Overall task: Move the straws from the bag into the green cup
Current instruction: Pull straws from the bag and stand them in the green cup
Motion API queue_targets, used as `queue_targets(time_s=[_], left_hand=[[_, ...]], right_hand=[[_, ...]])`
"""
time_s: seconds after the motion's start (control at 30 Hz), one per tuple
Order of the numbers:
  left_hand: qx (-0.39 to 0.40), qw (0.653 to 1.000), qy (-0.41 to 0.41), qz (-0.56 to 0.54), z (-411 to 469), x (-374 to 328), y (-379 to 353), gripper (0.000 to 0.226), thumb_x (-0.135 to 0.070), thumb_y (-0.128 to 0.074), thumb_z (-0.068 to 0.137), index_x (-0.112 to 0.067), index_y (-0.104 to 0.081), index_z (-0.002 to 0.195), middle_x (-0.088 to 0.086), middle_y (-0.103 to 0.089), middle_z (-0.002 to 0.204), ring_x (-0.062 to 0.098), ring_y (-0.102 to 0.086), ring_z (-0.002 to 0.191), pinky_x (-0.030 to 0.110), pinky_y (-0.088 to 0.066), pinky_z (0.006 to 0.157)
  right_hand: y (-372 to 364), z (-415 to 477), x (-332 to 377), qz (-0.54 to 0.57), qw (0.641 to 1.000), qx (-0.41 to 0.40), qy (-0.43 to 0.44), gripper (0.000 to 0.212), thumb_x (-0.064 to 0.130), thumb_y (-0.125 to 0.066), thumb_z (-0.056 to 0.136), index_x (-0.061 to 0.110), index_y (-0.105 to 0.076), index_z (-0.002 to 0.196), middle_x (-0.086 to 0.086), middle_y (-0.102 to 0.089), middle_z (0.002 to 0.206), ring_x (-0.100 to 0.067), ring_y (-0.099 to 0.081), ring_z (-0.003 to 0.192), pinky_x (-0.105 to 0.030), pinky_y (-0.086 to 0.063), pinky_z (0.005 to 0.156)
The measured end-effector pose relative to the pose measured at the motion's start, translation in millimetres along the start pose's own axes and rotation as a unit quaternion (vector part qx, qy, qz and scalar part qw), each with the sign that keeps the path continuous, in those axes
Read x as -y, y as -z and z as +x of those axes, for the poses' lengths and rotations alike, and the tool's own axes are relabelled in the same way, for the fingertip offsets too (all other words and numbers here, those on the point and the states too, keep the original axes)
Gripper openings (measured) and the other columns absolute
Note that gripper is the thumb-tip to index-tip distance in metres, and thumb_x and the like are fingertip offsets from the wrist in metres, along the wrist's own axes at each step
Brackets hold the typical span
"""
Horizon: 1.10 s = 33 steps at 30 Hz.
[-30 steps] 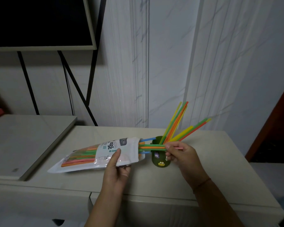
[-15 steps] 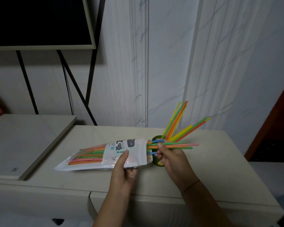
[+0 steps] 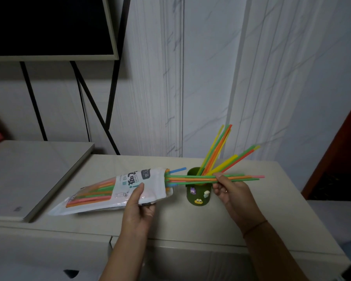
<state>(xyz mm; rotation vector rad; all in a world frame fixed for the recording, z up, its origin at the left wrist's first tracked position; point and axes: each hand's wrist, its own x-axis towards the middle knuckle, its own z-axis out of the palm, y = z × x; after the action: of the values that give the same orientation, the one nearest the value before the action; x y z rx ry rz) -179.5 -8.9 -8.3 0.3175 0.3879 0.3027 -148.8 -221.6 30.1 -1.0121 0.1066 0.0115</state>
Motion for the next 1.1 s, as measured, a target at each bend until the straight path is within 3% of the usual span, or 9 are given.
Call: queue_targets(time_s=[0.13, 0.37, 0.5, 0.67, 0.9, 1.1], left_hand=[[-0.001, 1.000, 0.017, 0.001, -5, 9, -2, 0.043, 0.004, -0.060, 0.085, -0.018, -0.055, 0.122, 0.008, -0.071, 0.113, 0.021, -0.071, 0.097, 0.037, -0.061, 0.059], [-0.003, 0.999, 0.034, 0.004, -13, 23, -8, 0.036, 0.005, -0.061, 0.084, -0.018, -0.058, 0.111, 0.006, -0.077, 0.095, 0.020, -0.075, 0.083, 0.036, -0.060, 0.053], [-0.013, 1.000, 0.022, -0.001, -9, 15, -6, 0.039, 0.004, -0.062, 0.084, -0.018, -0.057, 0.115, 0.007, -0.077, 0.096, 0.022, -0.074, 0.090, 0.036, -0.060, 0.055], [-0.013, 1.000, 0.006, -0.001, -1, 3, -2, 0.036, 0.004, -0.061, 0.086, -0.018, -0.056, 0.114, 0.006, -0.077, 0.093, 0.019, -0.075, 0.083, 0.034, -0.060, 0.054], [-0.010, 1.000, -0.010, 0.011, 4, -5, 1, 0.037, 0.002, -0.061, 0.086, -0.019, -0.057, 0.116, 0.003, -0.078, 0.093, 0.017, -0.074, 0.086, 0.039, -0.062, 0.066], [-0.008, 1.000, -0.005, 0.006, 4, -2, 2, 0.037, 0.002, -0.062, 0.085, -0.019, -0.056, 0.114, 0.005, -0.078, 0.093, 0.020, -0.074, 0.088, 0.037, -0.062, 0.060]], right_hand=[[-11, -3, -6, 0.010, 1.000, 0.020, -0.006, 0.012, 0.003, -0.056, 0.089, 0.000, -0.065, 0.081, 0.000, -0.061, 0.054, -0.005, -0.057, 0.047, -0.017, -0.047, 0.046], [-27, -8, -16, 0.001, 0.999, 0.047, 0.018, 0.012, 0.002, -0.057, 0.088, 0.001, -0.066, 0.080, -0.004, -0.060, 0.057, -0.008, -0.056, 0.048, -0.018, -0.049, 0.047], [-19, -3, -10, -0.031, 0.999, 0.009, 0.037, 0.010, 0.004, -0.059, 0.088, -0.001, -0.066, 0.083, -0.001, -0.061, 0.055, -0.007, -0.057, 0.049, -0.018, -0.049, 0.048], [-4, 4, 3, -0.022, 0.999, -0.018, 0.036, 0.011, 0.002, -0.057, 0.088, -0.001, -0.064, 0.079, 0.001, -0.060, 0.049, -0.005, -0.057, 0.045, -0.017, -0.048, 0.046], [18, 14, 22, -0.022, 0.997, -0.050, 0.053, 0.007, 0.002, -0.059, 0.088, 0.001, -0.064, 0.084, 0.001, -0.064, 0.053, -0.006, -0.059, 0.046, -0.017, -0.051, 0.048], [26, 25, 28, -0.087, 0.987, -0.096, 0.096, 0.005, 0.003, -0.061, 0.086, -0.001, -0.064, 0.084, -0.008, -0.062, 0.060, -0.005, -0.060, 0.043, -0.015, -0.051, 0.046]])
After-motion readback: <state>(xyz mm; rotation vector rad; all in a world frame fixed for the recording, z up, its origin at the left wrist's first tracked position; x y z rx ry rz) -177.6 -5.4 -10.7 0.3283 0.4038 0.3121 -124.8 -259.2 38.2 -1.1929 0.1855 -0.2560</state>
